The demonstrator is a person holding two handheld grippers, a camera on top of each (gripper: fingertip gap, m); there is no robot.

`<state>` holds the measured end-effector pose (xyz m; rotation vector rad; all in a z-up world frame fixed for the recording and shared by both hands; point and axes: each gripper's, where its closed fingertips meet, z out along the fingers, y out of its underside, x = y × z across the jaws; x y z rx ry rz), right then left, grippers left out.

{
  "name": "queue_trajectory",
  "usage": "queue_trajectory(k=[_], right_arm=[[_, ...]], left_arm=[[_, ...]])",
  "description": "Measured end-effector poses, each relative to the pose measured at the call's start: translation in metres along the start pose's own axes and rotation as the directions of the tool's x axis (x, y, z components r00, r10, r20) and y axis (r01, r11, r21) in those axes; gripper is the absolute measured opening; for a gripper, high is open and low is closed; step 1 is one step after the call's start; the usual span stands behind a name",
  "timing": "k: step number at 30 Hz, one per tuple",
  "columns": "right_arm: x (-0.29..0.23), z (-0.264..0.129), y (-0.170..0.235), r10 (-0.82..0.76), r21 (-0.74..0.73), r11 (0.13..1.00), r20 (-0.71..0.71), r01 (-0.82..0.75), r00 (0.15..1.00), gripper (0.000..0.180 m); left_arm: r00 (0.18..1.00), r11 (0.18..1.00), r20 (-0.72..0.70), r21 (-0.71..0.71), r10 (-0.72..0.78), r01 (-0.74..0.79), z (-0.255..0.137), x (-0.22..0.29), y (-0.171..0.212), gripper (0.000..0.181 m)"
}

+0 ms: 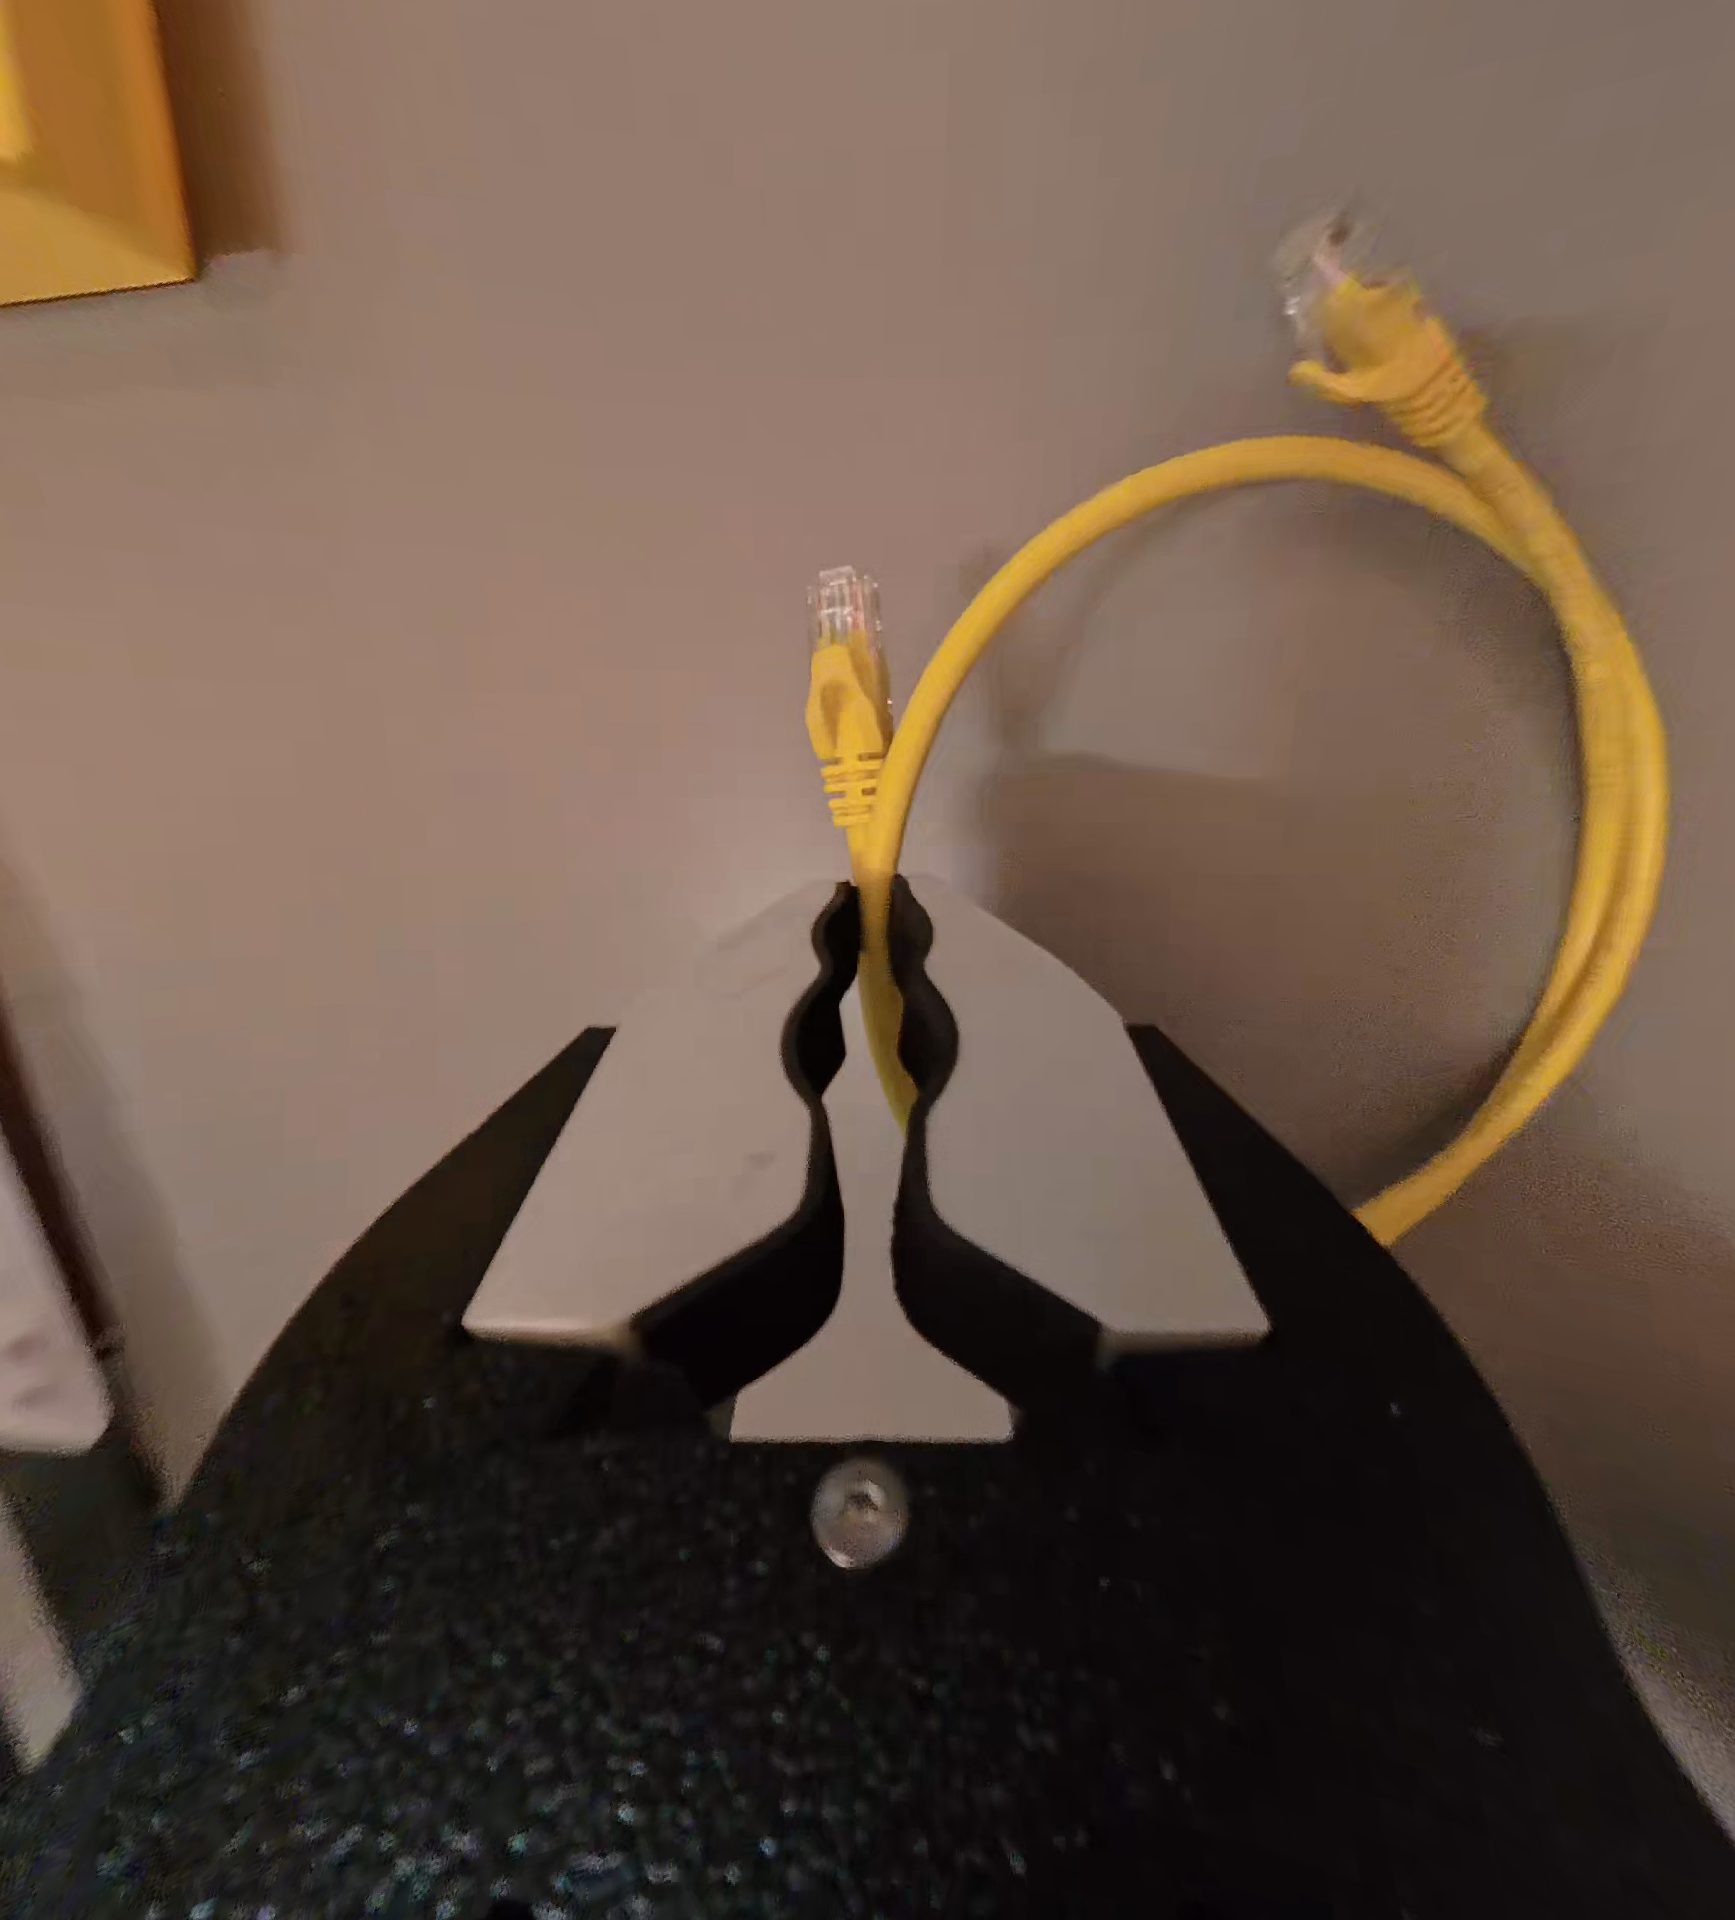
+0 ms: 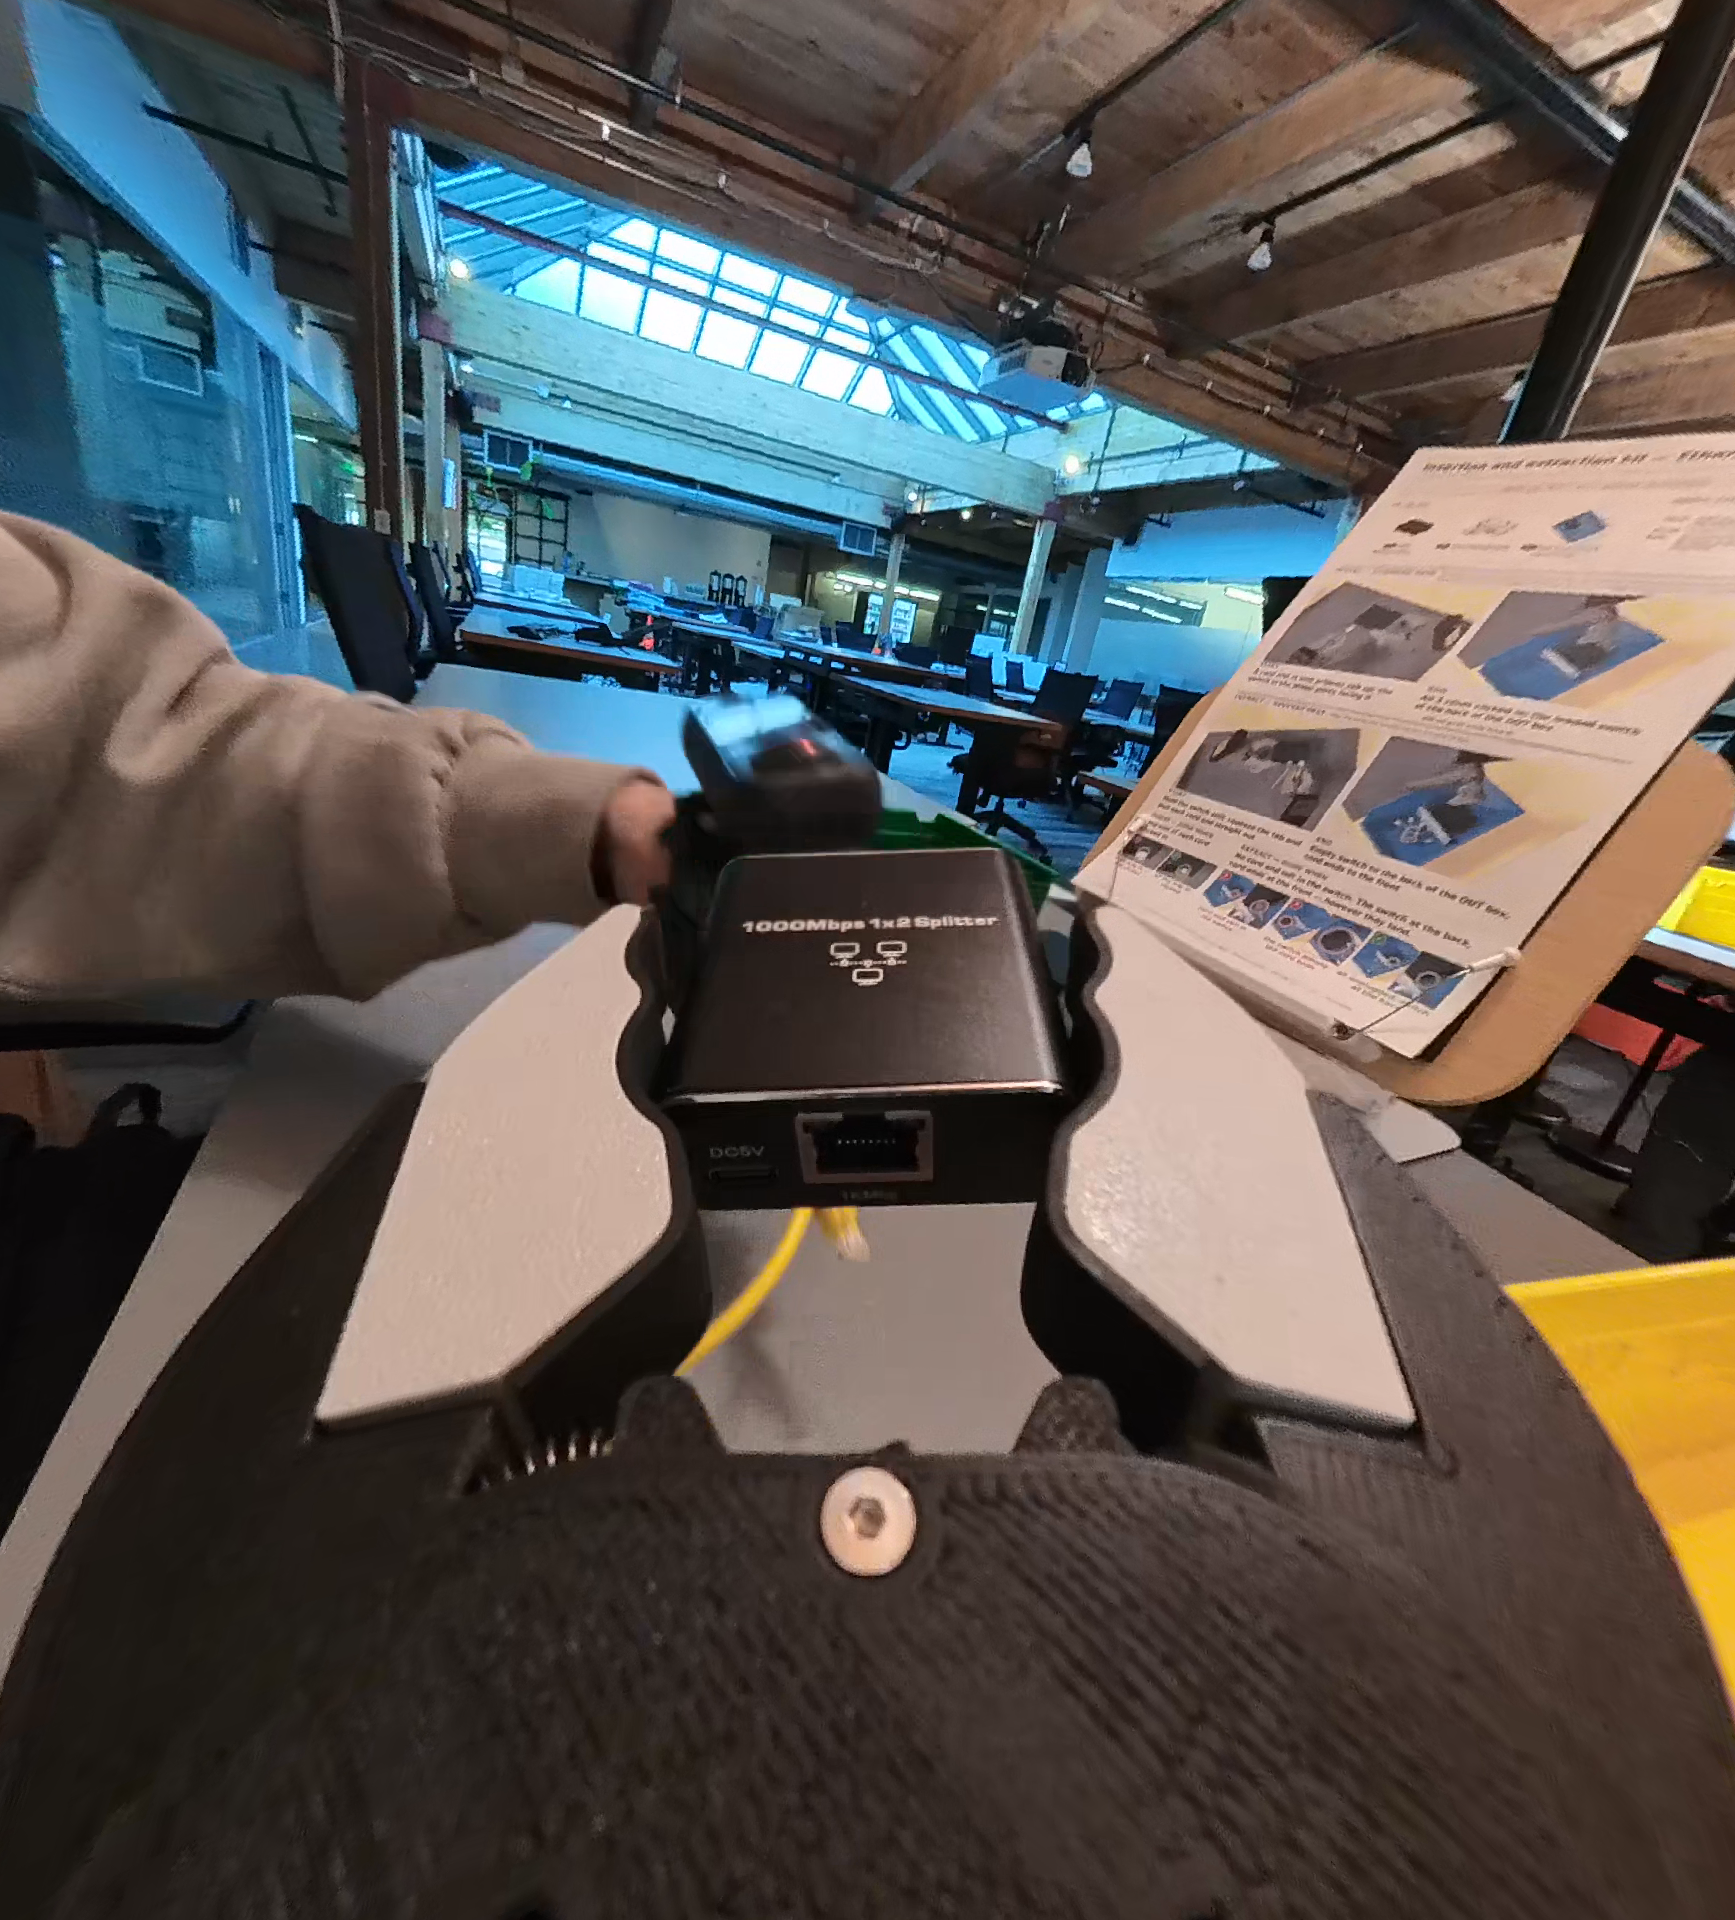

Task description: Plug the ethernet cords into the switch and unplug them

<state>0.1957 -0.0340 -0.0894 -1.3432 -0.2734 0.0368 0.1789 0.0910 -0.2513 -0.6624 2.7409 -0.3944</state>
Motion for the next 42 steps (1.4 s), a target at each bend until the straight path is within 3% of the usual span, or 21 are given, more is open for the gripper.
queue_trajectory(k=[8,15,25,42], right_arm=[[-0.027,0.035,0.021,-0.026,-0.104,0.994,0.113,0.038,0.993,0.075],[-0.064,0.055,0.023,-0.024,-0.084,0.995,0.288,0.05,0.957,0.076],[-0.084,0.06,0.023,0.013,-0.063,0.998,0.391,0.013,0.92,0.075],[-0.085,0.065,0.034,0.044,-0.143,0.99,0.384,0.012,0.922,0.075]], left_arm=[[0.997,0.998,0.06,-0.003,0.055,-0.055,-0.1,0.042,-0.016,0.005],[0.999,0.999,0.049,0.039,0.009,-0.011,-0.135,0.055,-0.028,0.005],[0.998,0.999,0.022,0.004,0.051,-0.051,-0.143,0.067,-0.032,0.005],[0.999,0.998,0.04,-0.066,0.014,-0.011,-0.131,0.076,-0.028,0.006]])
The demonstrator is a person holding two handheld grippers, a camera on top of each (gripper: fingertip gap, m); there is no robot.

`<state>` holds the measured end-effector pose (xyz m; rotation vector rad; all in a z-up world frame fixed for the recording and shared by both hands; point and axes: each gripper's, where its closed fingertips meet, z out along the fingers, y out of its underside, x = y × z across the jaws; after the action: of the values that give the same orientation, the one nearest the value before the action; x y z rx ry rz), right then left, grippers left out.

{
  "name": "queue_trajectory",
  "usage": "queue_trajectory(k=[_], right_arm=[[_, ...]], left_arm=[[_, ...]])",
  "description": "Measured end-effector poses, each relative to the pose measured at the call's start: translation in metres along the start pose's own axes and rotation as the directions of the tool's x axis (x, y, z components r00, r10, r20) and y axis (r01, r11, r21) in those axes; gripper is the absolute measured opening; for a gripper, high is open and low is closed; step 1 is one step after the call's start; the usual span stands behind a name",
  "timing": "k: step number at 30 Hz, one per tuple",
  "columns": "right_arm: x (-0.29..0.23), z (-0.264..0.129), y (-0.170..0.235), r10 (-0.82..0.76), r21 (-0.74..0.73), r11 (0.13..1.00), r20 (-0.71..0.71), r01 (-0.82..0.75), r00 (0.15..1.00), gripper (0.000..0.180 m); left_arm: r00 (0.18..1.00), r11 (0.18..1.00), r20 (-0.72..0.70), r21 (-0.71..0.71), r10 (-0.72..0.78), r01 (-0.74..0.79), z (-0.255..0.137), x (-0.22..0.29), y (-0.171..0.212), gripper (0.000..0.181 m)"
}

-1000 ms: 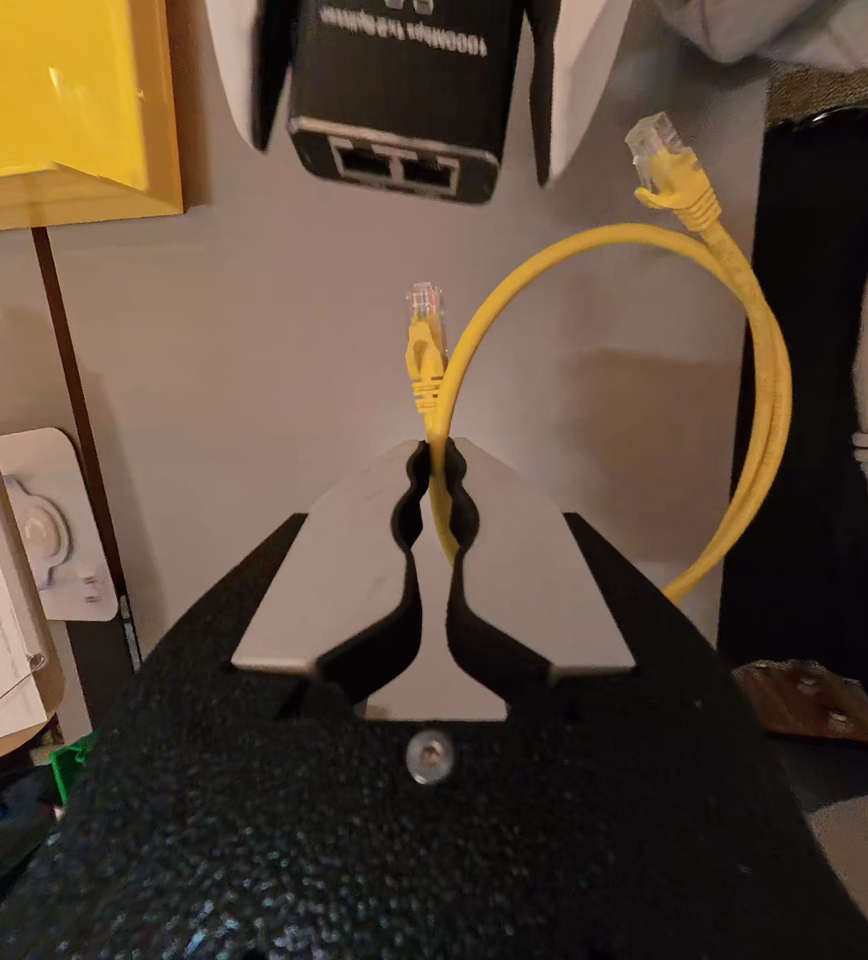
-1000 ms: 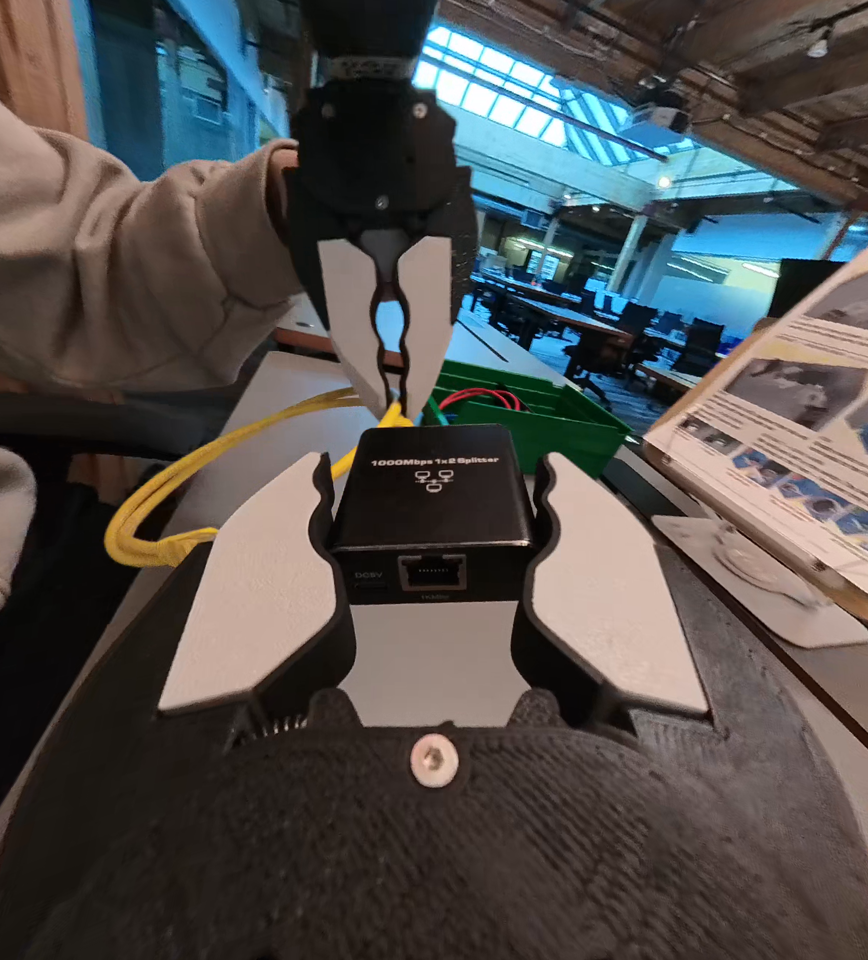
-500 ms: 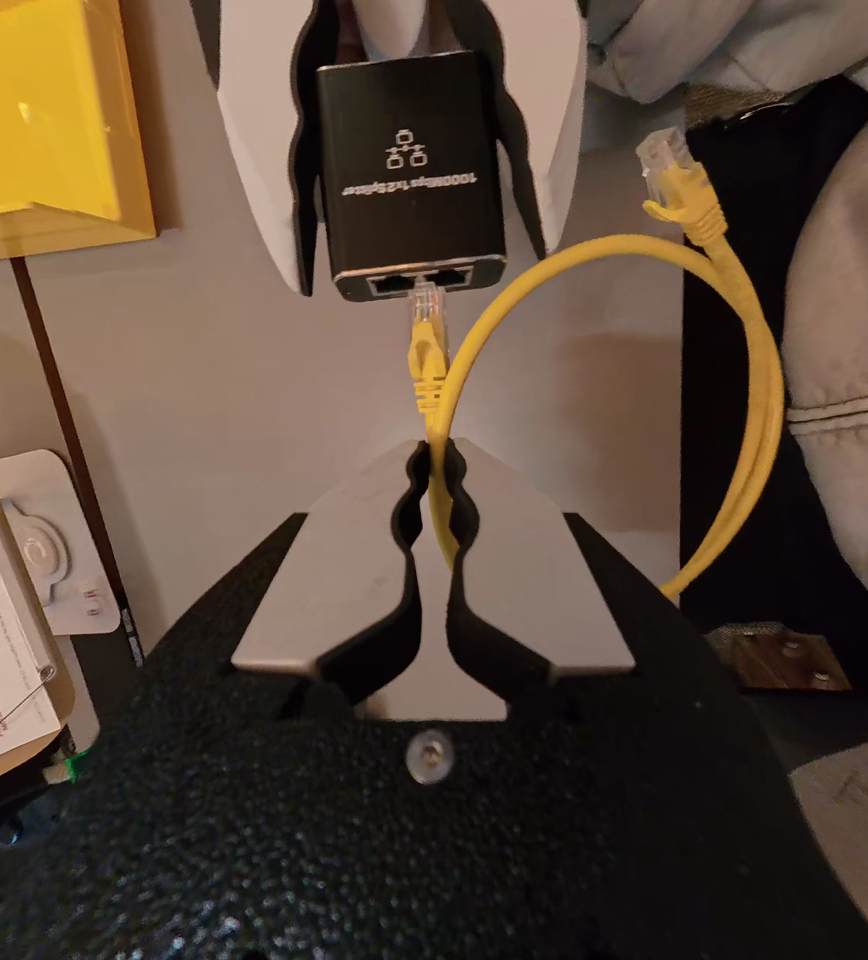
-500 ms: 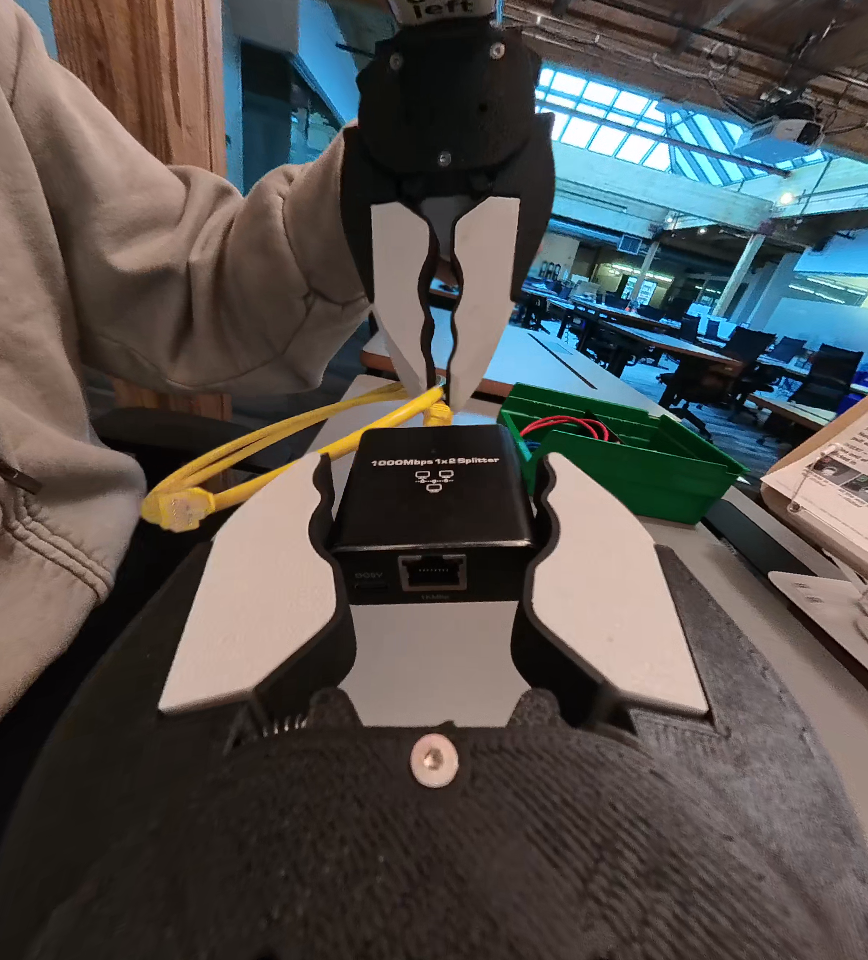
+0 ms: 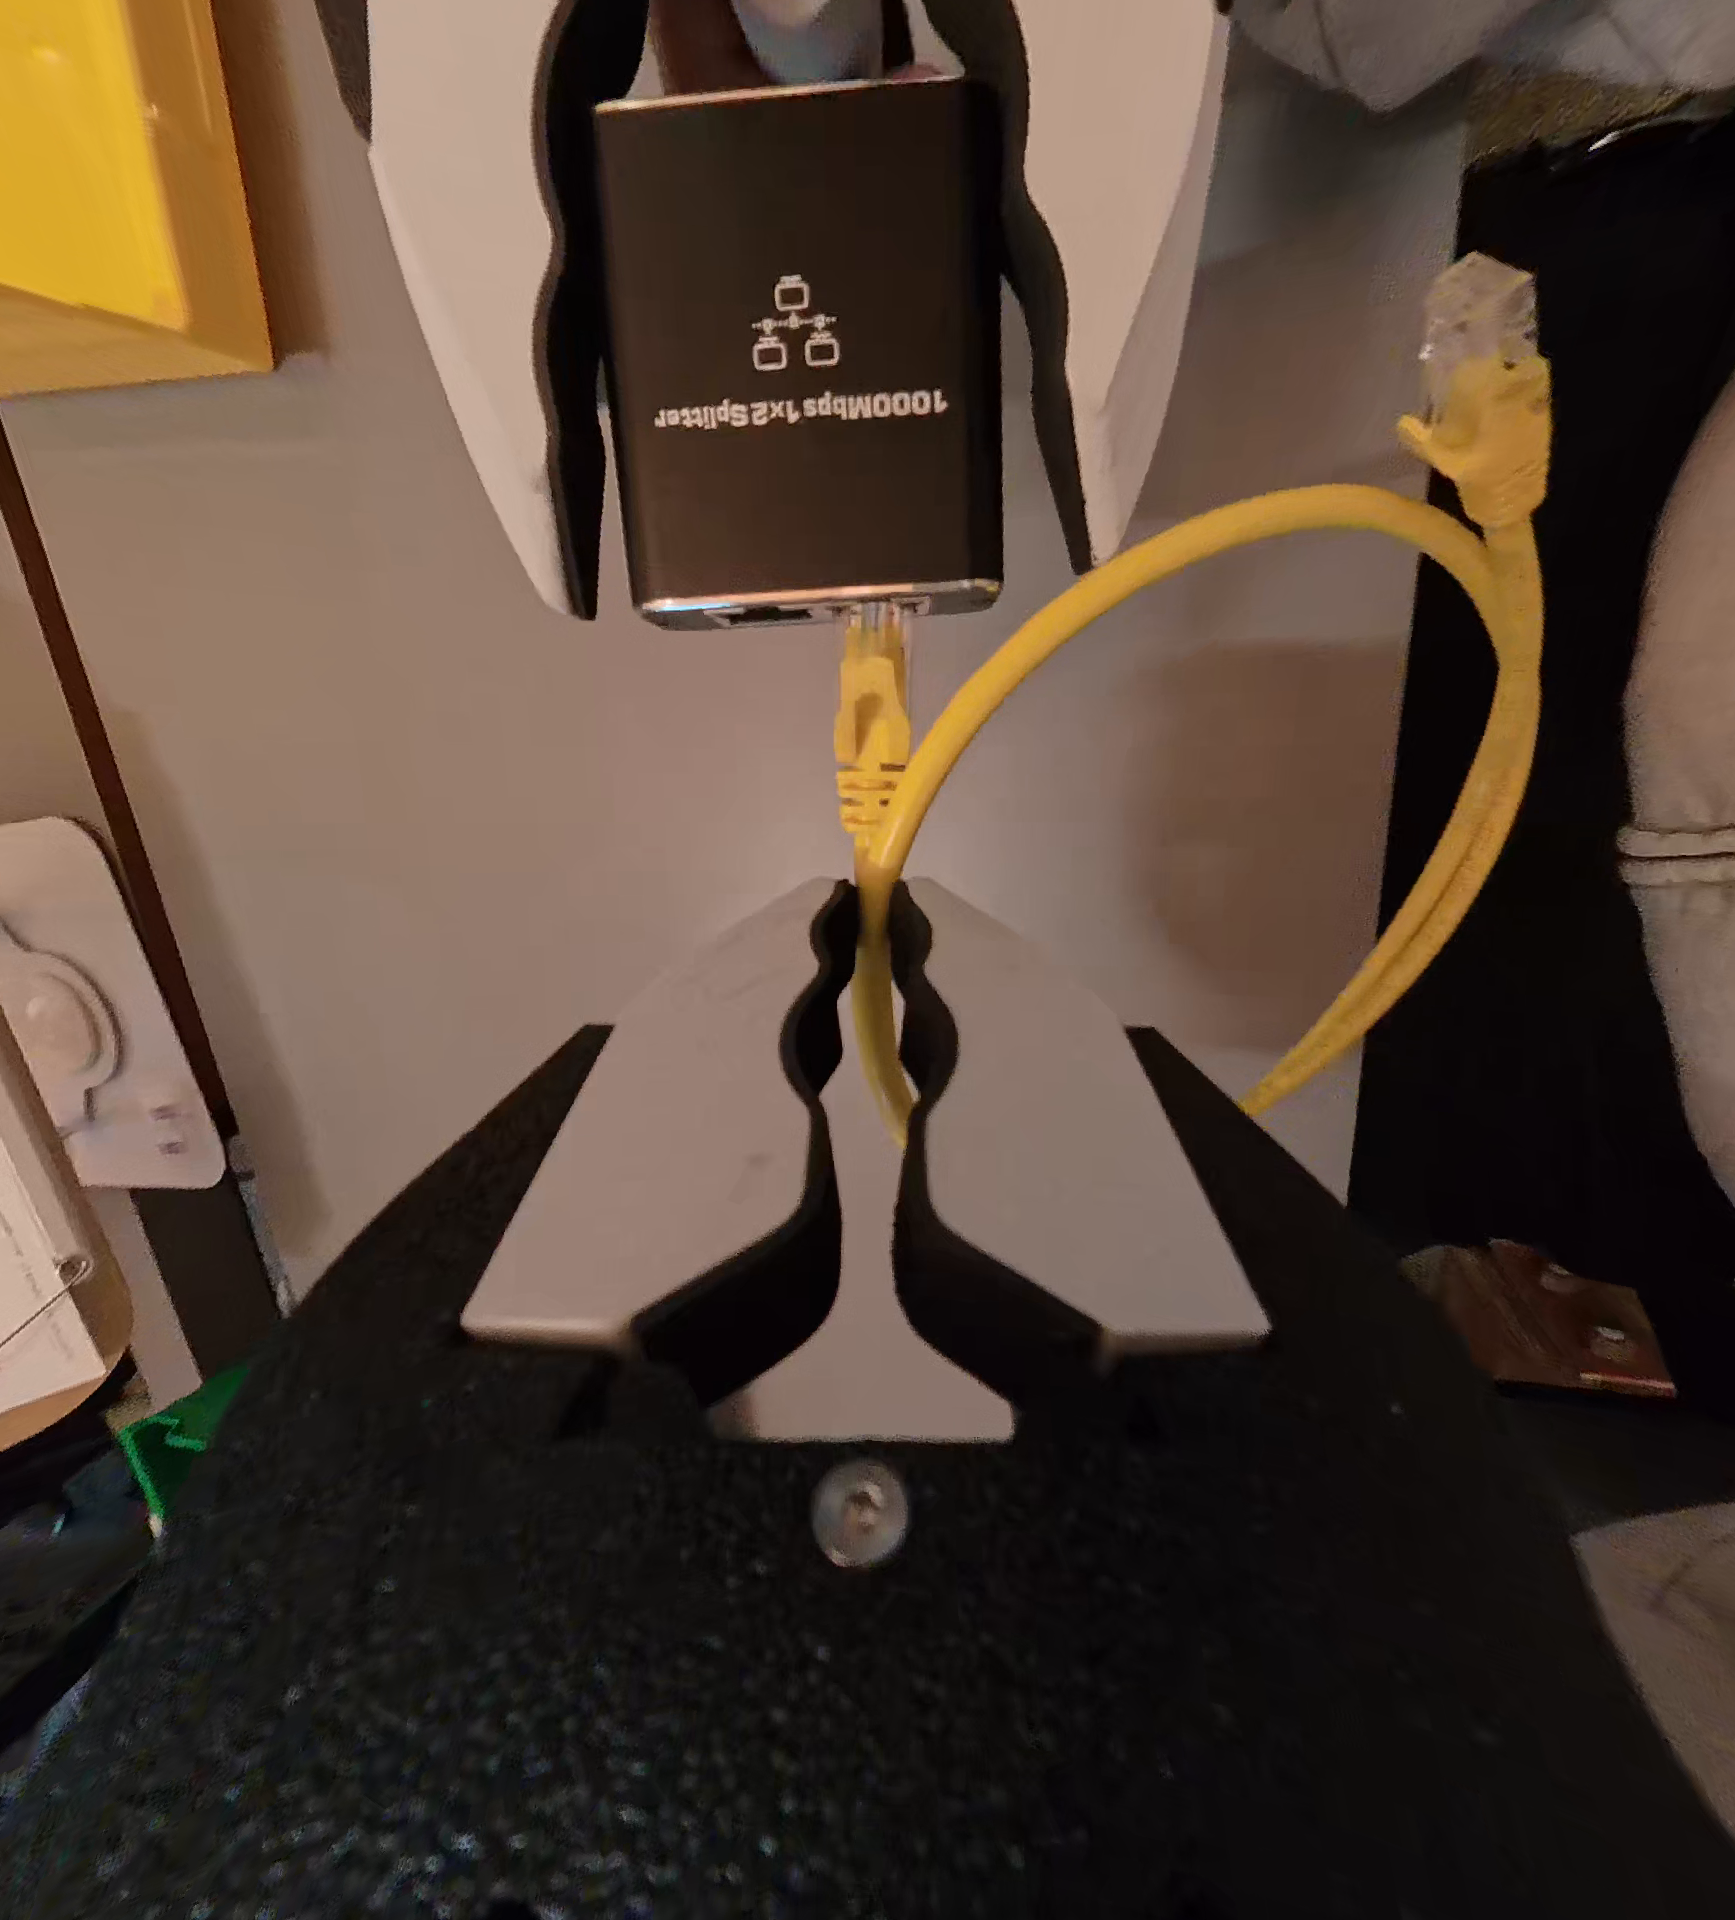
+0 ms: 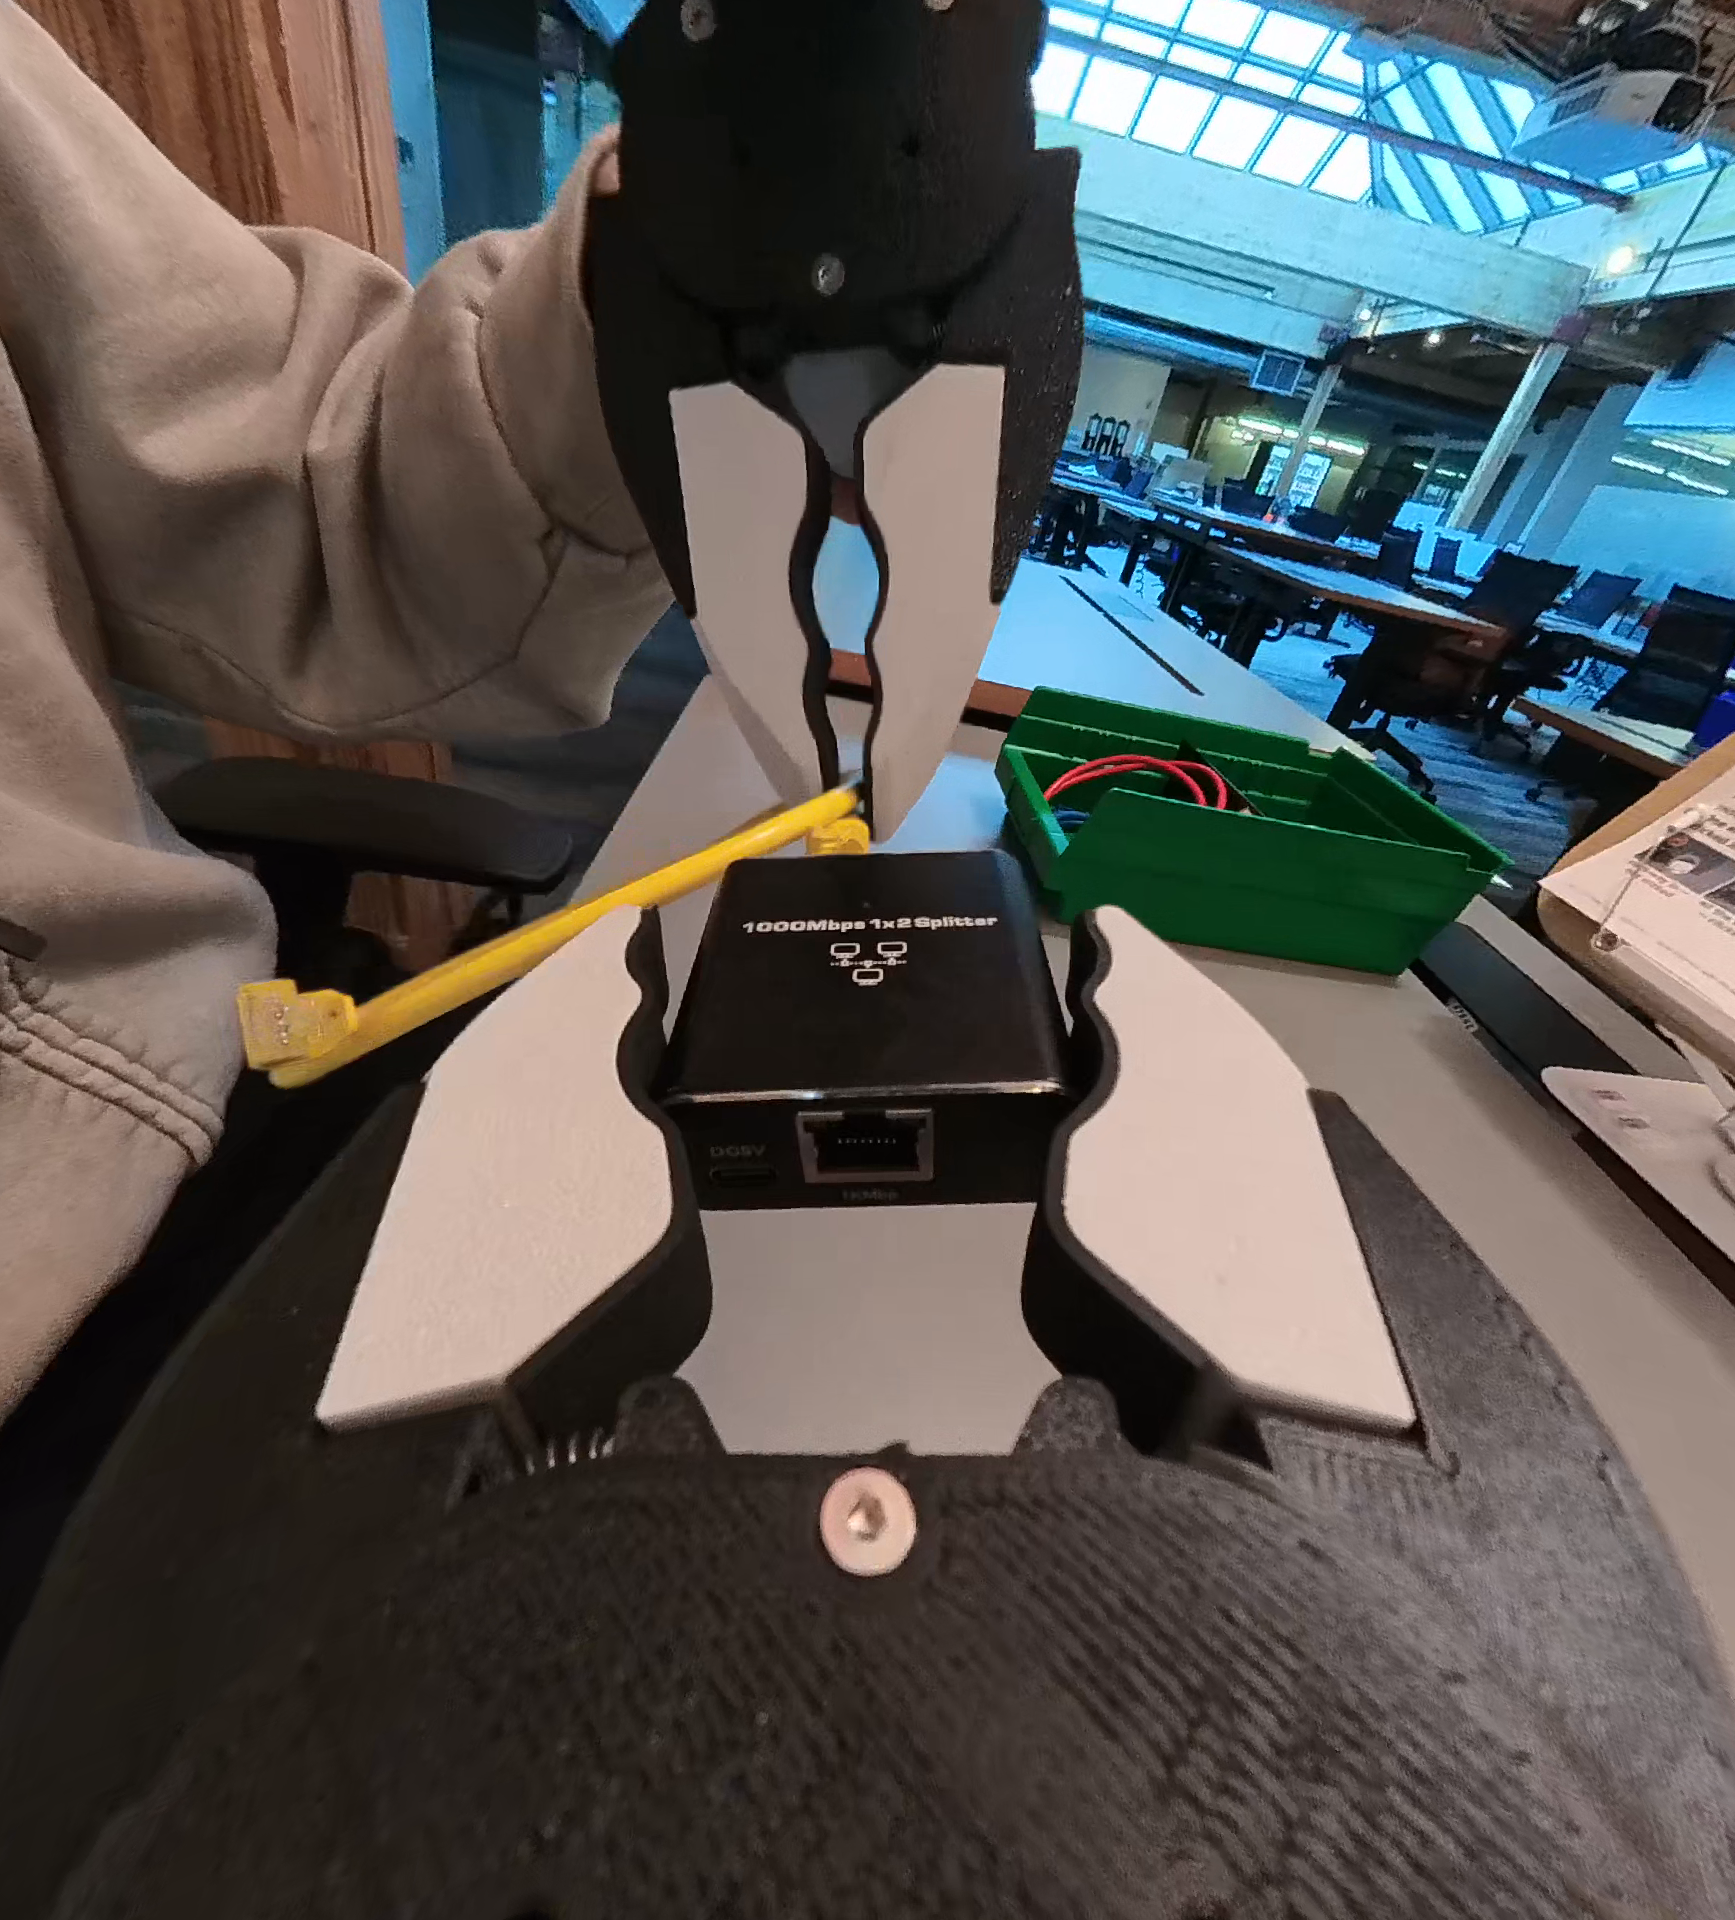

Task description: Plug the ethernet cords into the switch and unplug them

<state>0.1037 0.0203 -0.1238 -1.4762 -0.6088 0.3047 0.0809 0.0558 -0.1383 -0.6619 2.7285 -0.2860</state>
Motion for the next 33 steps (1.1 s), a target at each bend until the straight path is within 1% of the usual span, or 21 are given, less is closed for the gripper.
queue_trajectory(k=[2,4,6,9,11,15,17,19,20,21,23,24,26,27,28,30,33], right_arm=[[0.002,0.0,0.003,0.004,-0.02,1.0,-0.013,-0.004,1.0,0.075],[0.002,-0.003,-0.001,0.006,0.007,1.0,-0.013,-0.006,1.0,0.075],[0.003,-0.003,-0.003,0.007,-0.014,1.0,-0.031,-0.007,1.0,0.076],[-0.001,0.003,0.001,0.001,-0.05,0.999,-0.009,-0.002,1.0,0.076],[0.002,0.006,0.004,-0.007,-0.06,0.998,-0.032,0.005,0.999,0.076],[0.004,0.005,0.001,0.028,0.005,1.0,-0.024,-0.028,0.999,0.076],[0.001,0.004,-0.001,0.004,0.01,1.0,-0.006,-0.004,1.0,0.075],[0.005,0.002,-0.003,-0.025,0.013,1.0,-0.042,0.026,0.999,0.076],[0.008,-0.002,-0.008,-0.032,0.042,0.999,-0.058,0.034,0.998,0.075],[0.008,-0.008,-0.015,-0.027,0.084,0.996,-0.06,0.032,0.998,0.075],[0.007,-0.019,-0.027,-0.033,0.16,0.986,-0.057,0.042,0.998,0.076],[0.006,-0.023,-0.032,-0.035,0.19,0.981,-0.055,0.045,0.998,0.075],[0.005,-0.028,-0.039,-0.026,0.232,0.972,-0.052,0.038,0.998,0.075],[0.004,-0.029,-0.04,-0.029,0.24,0.97,-0.048,0.039,0.998,0.075],[0.004,-0.029,-0.04,-0.031,0.241,0.97,-0.045,0.041,0.999,0.075],[0.003,-0.026,-0.04,-0.028,0.245,0.969,-0.035,0.035,0.999,0.075],[0.002,-0.015,-0.032,-0.033,0.205,0.978,-0.024,0.037,0.999,0.075]], left_arm=[[0.999,1.0,0.032,-0.011,0.009,-0.009,0.001,-0.002,0.0,0.006],[0.999,1.0,0.042,0.014,0.017,-0.017,-0.001,0.0,-0.005,0.005],[0.998,0.999,0.055,0.029,0.029,-0.031,-0.002,-0.001,-0.006,0.005],[0.999,0.995,0.007,0.092,0.045,-0.045,0.001,0.004,-0.011,0.005],[0.999,0.995,0.01,0.09,0.042,-0.043,0.004,0.002,-0.008,0.005],[1.0,0.982,0.005,0.187,-0.015,0.014,0.004,0.0,-0.01,0.005],[0.999,0.973,-0.021,0.228,-0.027,0.032,0.005,0.003,-0.011,0.005],[0.999,0.959,0.031,0.282,-0.038,0.028,0.003,-0.002,-0.013,0.006],[0.997,0.934,0.056,0.356,-0.06,0.036,-0.001,-0.005,-0.019,0.008],[0.995,0.888,0.056,0.457,-0.081,0.047,-0.008,-0.006,-0.028,0.011],[0.995,0.764,-0.009,0.64,-0.1,0.083,-0.022,-0.002,-0.039,0.016],[0.993,0.71,-0.057,0.695,-0.107,0.117,-0.027,-0.001,-0.041,0.018],[0.987,0.637,-0.102,0.754,-0.128,0.161,-0.031,-0.001,-0.039,0.016],[0.988,0.603,-0.102,0.783,-0.117,0.152,-0.033,0.0,-0.039,0.018],[0.99,0.571,-0.081,0.81,-0.113,0.131,-0.035,0.0,-0.04,0.017],[0.992,0.548,-0.031,0.832,-0.12,0.092,-0.034,-0.001,-0.042,0.014],[0.991,0.513,0.0,0.855,-0.137,0.071,-0.033,-0.003,-0.048,0.015]])
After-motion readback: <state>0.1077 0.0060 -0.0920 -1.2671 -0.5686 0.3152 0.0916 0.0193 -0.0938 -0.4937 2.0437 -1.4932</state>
